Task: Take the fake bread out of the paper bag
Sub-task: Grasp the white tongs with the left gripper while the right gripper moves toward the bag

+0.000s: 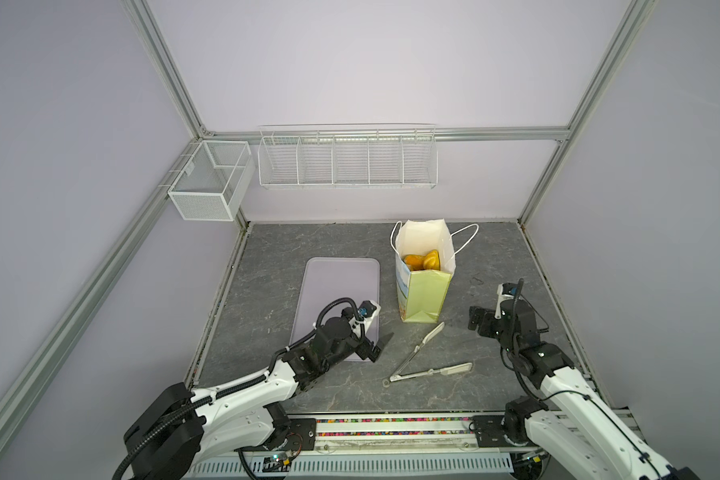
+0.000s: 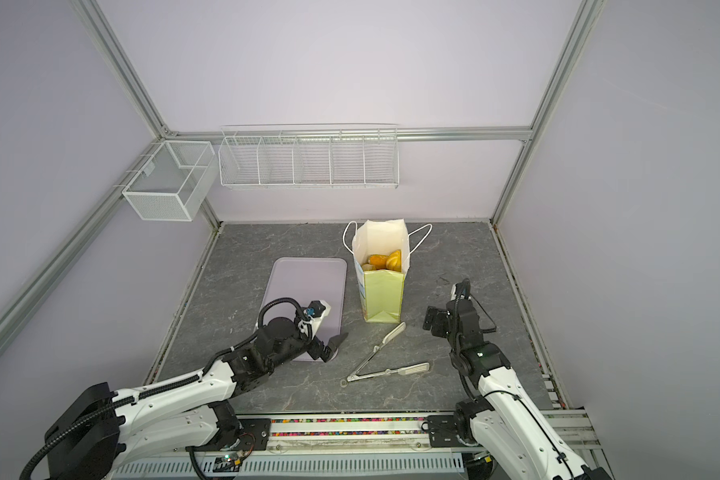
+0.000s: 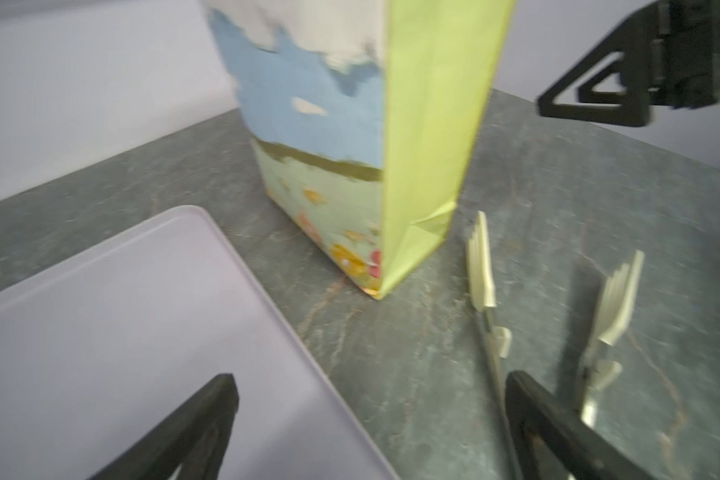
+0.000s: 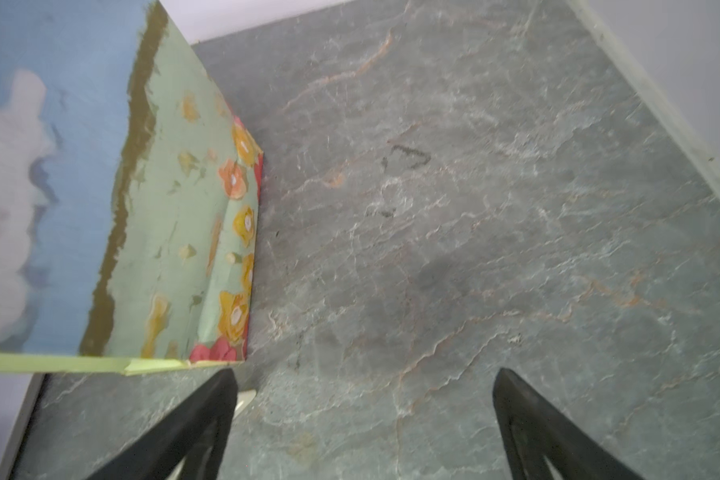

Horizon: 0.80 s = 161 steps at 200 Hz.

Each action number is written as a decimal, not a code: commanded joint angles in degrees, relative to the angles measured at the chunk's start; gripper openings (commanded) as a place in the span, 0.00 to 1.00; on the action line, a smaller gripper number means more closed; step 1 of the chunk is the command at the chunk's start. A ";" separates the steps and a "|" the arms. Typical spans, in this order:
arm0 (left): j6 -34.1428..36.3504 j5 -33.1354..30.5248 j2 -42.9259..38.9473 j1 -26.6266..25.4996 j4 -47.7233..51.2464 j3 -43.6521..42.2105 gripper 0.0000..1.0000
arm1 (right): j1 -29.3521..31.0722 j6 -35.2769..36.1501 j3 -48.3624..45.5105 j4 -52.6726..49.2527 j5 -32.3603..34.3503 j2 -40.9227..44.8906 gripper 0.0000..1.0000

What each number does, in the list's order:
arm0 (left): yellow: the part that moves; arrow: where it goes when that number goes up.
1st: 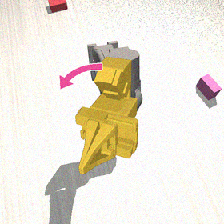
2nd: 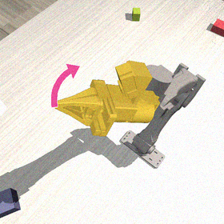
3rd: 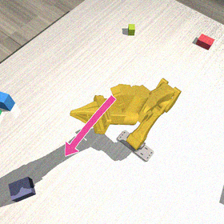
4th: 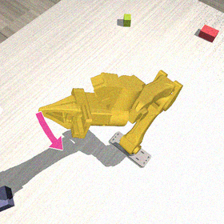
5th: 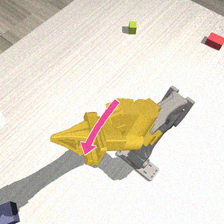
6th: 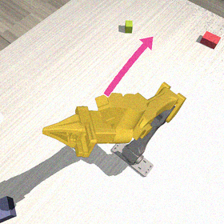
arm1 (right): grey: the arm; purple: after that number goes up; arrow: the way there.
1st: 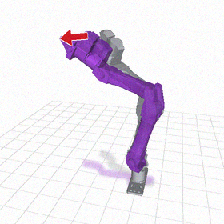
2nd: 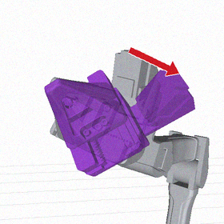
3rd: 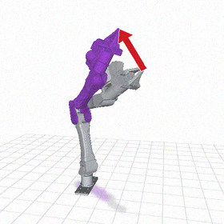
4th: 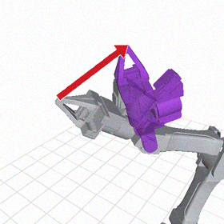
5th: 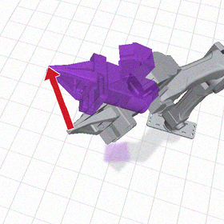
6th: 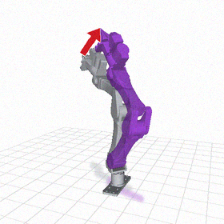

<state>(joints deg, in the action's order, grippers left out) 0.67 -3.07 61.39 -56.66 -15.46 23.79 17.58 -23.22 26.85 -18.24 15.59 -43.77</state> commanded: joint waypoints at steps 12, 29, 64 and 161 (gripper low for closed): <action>-1.43 -1.32 5.09 -8.47 -2.26 -1.91 0.99 | 1.18 -4.37 -1.39 -3.86 -5.31 -1.62 0.99; -2.07 -1.61 10.89 -12.15 -6.82 -1.28 0.99 | 1.47 -4.08 -0.45 -3.74 -7.13 -3.45 0.99; -2.33 0.14 23.19 -16.45 -15.57 2.41 0.99 | 1.66 -3.15 1.15 -2.22 -9.21 -6.74 0.99; -2.43 2.35 41.21 -16.55 -25.56 8.99 0.99 | 1.62 -0.77 3.01 -5.78 -11.26 -5.78 0.99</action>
<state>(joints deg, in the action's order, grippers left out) -2.28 -1.67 99.18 -72.97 -36.64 30.98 18.92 -24.82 28.56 -22.15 5.91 -49.98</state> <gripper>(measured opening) 0.994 0.985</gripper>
